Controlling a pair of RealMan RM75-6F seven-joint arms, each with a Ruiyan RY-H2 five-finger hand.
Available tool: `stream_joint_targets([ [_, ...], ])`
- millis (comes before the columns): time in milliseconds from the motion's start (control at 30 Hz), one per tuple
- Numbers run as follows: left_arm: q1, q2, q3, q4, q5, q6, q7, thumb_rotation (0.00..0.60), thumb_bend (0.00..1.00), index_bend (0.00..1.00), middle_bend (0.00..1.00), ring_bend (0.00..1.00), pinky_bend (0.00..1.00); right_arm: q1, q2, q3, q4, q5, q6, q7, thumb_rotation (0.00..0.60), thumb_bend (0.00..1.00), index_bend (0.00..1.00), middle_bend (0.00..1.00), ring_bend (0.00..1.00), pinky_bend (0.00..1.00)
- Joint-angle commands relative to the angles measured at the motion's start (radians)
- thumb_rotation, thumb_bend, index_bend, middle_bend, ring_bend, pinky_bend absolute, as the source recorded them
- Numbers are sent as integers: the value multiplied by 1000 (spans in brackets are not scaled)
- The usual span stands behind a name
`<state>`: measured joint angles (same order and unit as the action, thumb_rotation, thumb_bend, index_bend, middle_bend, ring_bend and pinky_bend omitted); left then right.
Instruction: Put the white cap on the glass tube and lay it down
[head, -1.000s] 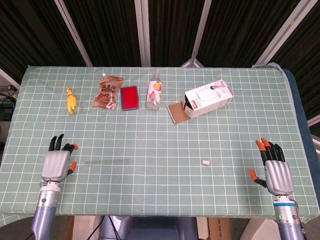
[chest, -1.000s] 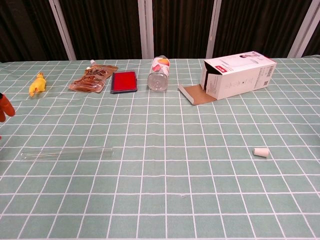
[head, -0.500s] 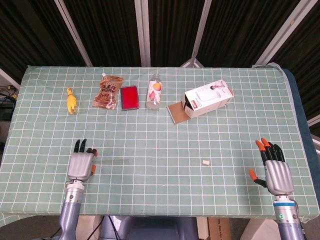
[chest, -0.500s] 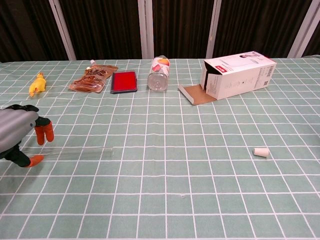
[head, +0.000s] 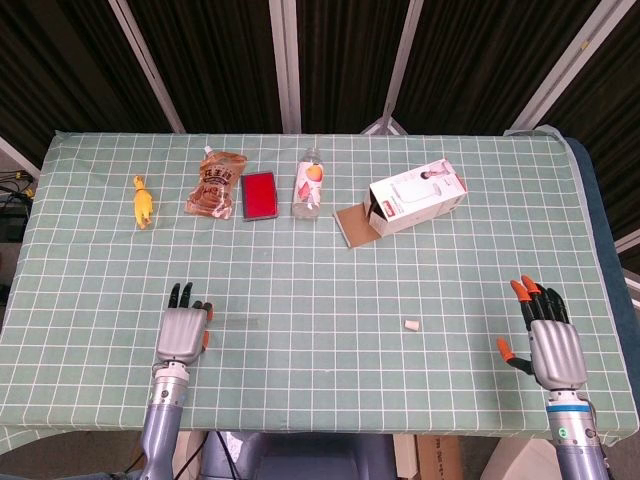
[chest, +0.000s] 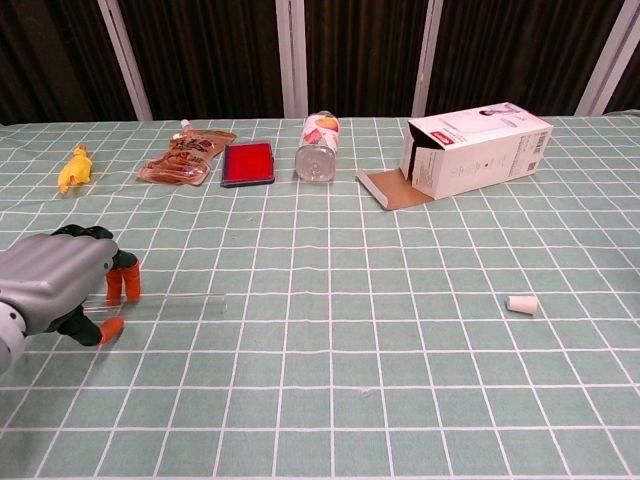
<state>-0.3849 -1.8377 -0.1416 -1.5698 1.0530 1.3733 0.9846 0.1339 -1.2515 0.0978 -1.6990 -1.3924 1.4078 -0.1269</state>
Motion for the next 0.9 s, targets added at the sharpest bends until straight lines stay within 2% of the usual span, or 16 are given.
stream_joint_targets([
  [33,-3,-2,-1,0,-4,3,2,600,488,449,435,71,0,0,0,-1,0,-1,0,2,600,360,0,0,0,0],
  [267,-10,-3,-1,-2,-20,7,6,600,504,457,446,81,0,-1,-1,-2,-2,-3,1,6,600,360,0,0,0,0],
  [567,-16,-7,13,5,-11,11,-8,600,715,474,472,88,0,-1,0,-3,-5,-4,1,9,600,360,0,0,0,0],
  [900,-31,34,12,-16,60,9,-86,600,757,485,488,93,0,-1,1,-5,-10,1,-3,11,600,361,0,0,0,0],
])
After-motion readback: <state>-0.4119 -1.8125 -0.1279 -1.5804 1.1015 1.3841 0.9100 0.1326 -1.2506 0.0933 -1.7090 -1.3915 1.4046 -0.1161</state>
